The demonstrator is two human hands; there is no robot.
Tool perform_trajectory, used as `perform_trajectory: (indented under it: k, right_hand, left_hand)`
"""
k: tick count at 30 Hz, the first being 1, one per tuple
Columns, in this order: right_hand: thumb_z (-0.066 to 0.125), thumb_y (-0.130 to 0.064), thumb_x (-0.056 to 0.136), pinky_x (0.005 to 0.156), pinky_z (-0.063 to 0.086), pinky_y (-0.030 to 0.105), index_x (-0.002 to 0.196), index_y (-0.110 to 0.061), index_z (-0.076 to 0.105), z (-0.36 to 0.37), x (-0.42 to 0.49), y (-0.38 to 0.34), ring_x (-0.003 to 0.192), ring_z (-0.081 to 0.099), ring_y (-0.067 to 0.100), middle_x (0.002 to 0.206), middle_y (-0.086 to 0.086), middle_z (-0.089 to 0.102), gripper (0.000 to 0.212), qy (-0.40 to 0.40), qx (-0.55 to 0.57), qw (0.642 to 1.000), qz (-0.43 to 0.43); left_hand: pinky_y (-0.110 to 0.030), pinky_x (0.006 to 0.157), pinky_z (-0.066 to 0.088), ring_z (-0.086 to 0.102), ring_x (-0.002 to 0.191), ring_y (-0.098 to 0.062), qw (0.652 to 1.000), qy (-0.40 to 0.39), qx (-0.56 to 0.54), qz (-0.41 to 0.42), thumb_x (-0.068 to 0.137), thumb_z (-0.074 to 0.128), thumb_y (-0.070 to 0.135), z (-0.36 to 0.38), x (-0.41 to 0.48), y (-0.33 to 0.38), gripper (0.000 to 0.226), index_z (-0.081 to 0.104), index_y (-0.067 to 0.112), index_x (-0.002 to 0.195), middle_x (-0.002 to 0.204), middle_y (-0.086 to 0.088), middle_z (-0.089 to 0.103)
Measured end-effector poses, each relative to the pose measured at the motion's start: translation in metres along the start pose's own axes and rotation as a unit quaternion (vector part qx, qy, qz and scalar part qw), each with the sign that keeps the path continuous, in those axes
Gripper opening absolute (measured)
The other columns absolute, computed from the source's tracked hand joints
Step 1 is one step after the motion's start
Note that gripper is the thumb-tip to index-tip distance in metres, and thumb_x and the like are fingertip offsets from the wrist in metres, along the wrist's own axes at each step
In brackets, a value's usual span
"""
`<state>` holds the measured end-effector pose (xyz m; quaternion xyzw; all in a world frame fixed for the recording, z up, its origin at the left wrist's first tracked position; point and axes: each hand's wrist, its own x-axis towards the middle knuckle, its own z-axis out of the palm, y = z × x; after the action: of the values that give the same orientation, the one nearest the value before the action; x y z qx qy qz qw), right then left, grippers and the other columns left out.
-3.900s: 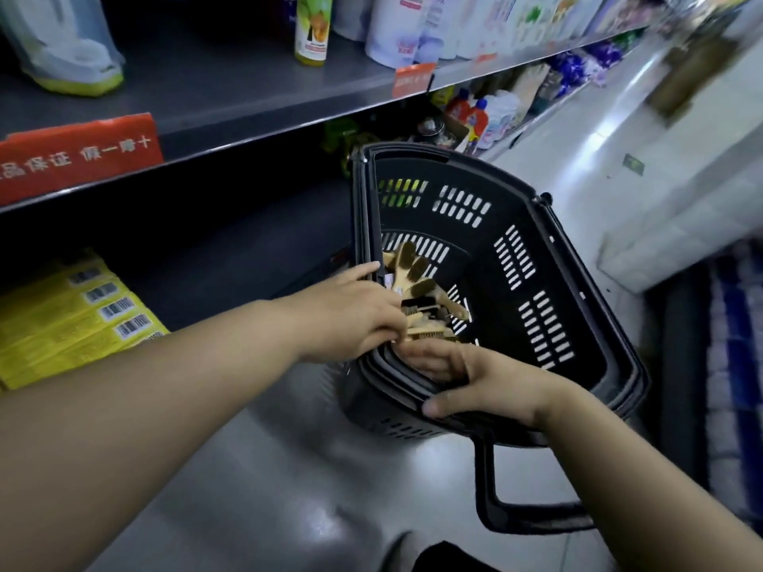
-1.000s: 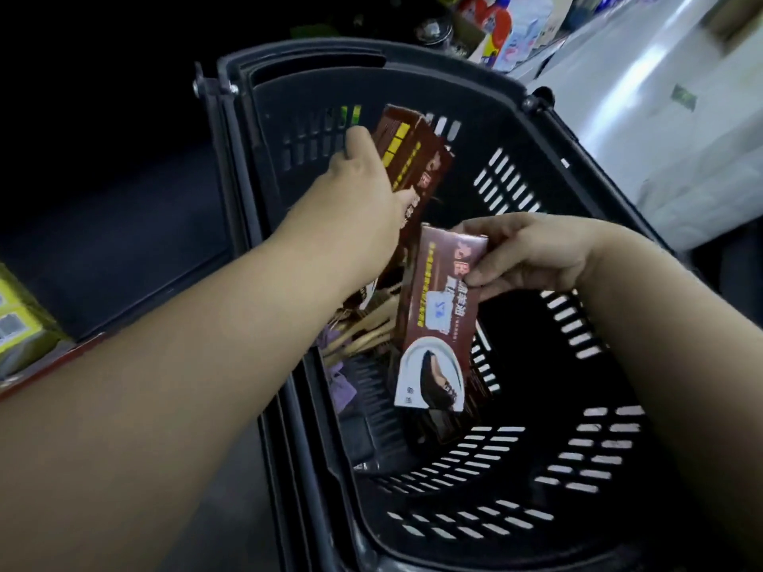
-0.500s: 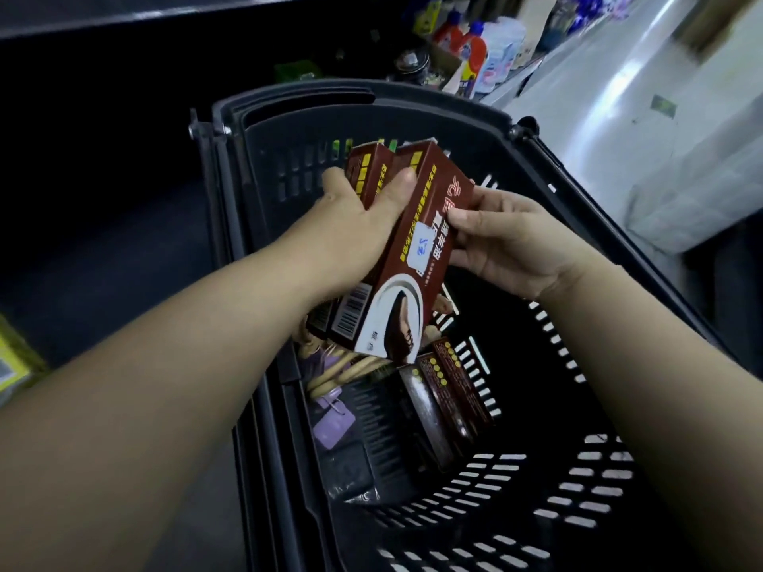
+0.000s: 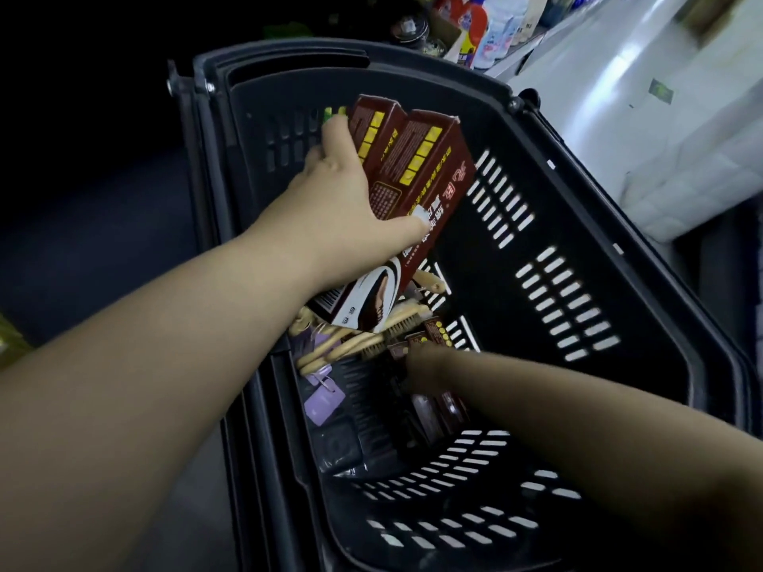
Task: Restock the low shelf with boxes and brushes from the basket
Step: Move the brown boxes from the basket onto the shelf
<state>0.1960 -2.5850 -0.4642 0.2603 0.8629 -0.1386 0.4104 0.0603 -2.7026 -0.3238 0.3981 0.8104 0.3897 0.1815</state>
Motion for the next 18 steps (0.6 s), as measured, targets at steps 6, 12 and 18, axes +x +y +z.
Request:
perform_trajectory:
  k: [6,12,18]
  right_hand:
    - [0.05,-0.026,0.094,0.105,0.038,0.046,0.145,0.005,0.014,0.052,0.033,-0.011,0.133,0.024,0.044,0.147,0.029,0.015,0.07,0.013,-0.073,0.991,0.114]
    - [0.05,-0.021,0.094,0.101,0.042,0.041,0.14,0.001,0.017,0.052,0.033,-0.007,0.129,0.038,0.035,0.143,0.023,0.022,0.061,0.108,0.032,0.99,0.086]
    - [0.051,-0.023,0.095,0.099,0.044,0.038,0.136,0.003,0.024,0.044,0.031,-0.005,0.123,0.047,0.033,0.137,0.023,0.038,0.056,0.06,0.004,0.995,0.085]
  left_hand:
    - [-0.031,0.085,0.036,0.042,0.122,-0.019,1.0,0.003,0.008,0.007,0.073,0.067,0.054,0.0,0.001,-0.001,0.099,0.008,0.019,0.144,0.138,-0.003,0.036]
    - [-0.031,0.085,0.036,0.043,0.121,-0.019,1.0,0.002,0.021,0.011,0.073,0.067,0.055,0.001,0.0,-0.001,0.096,0.011,0.019,0.143,0.139,-0.003,0.037]
    - [-0.034,0.085,0.04,0.046,0.119,-0.02,0.999,0.008,0.032,0.019,0.073,0.067,0.055,0.002,0.001,-0.002,0.094,0.014,0.019,0.141,0.136,-0.003,0.041]
